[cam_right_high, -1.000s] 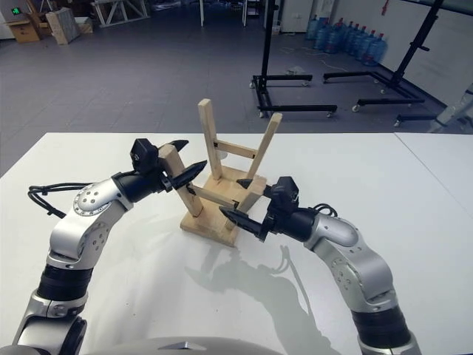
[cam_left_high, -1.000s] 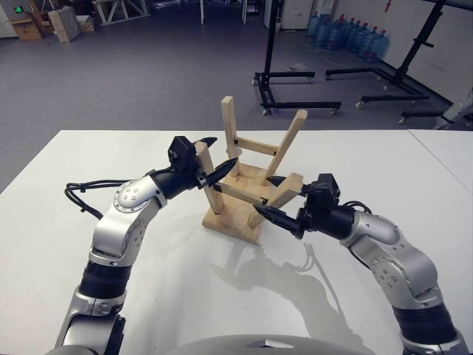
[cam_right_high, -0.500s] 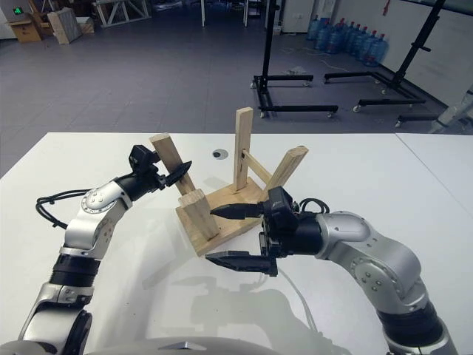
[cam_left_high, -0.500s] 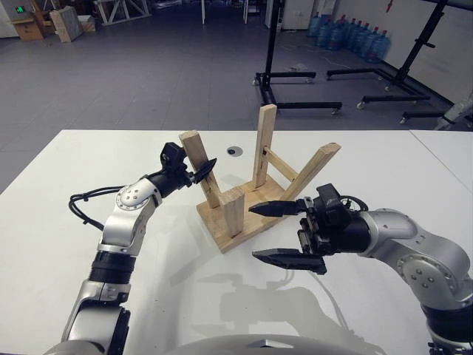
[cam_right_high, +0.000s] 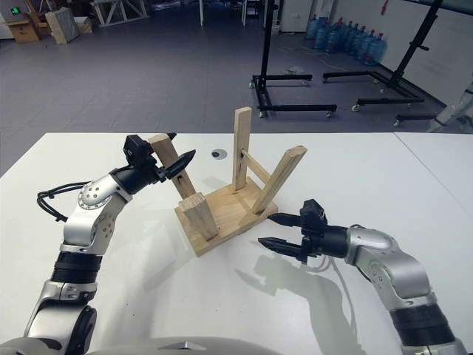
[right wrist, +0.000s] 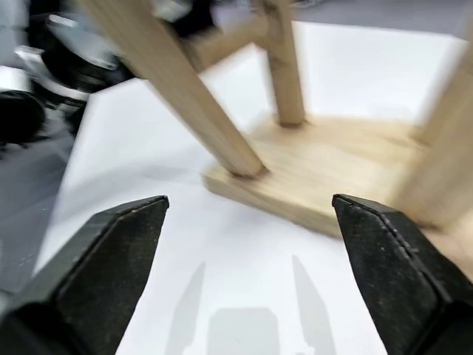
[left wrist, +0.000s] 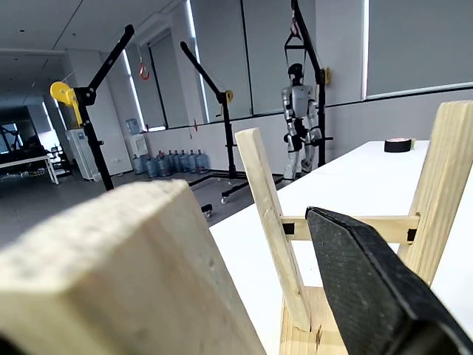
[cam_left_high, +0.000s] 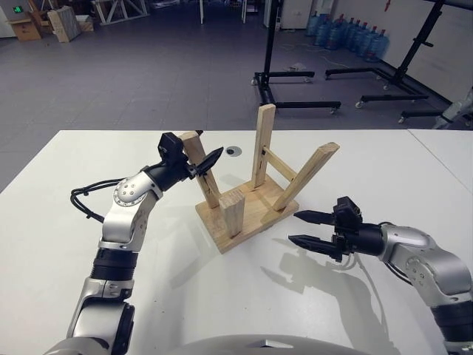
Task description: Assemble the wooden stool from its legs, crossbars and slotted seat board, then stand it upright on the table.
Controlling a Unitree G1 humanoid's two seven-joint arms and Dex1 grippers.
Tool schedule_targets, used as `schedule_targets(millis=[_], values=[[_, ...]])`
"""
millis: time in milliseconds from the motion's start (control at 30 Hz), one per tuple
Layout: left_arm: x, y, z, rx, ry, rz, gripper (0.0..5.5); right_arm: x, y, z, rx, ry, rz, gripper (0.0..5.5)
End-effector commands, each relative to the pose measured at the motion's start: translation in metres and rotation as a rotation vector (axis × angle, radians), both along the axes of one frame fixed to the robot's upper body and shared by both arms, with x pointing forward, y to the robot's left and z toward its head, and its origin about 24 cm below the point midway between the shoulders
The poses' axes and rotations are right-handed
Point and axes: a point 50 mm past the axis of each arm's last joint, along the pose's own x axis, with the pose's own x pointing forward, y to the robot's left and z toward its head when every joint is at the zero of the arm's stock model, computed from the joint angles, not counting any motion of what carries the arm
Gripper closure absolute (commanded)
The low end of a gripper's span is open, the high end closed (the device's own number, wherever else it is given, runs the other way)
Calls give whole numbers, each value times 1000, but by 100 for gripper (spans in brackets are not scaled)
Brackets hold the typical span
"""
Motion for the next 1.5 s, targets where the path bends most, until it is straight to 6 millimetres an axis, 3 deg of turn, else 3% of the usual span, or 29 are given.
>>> schedule_targets(millis=[33,200,567,700,1000,1167,1333,1400,1500], values=[[-6,-1,9,-5,-13,-45,183,16,-14,-13,-79,-47,-81,143],[-14,3,23,-29,-49,-68,183,31,-19,-19,-103,-125,-152,143],[-14,13,49,-72,-90,-94,183,73,0,-22,-57,-264,-167,143],[-14,20,60,-114,-114,-91,183,71,9,-22,-19,-260,-86,143],[-11,57,80,-144,-150,10,183,53,25,-26,21,-236,38,143],[-14,101,38,34,18,119,183,20,37,-32,45,-192,103,143],[-33,156,0,367,173,198,183,-7,49,-32,39,-189,126,143],[-39,165,-14,504,223,165,183,-10,51,-31,37,-190,124,143],[-47,160,-42,818,205,-3,183,-10,50,-27,25,-195,137,143]])
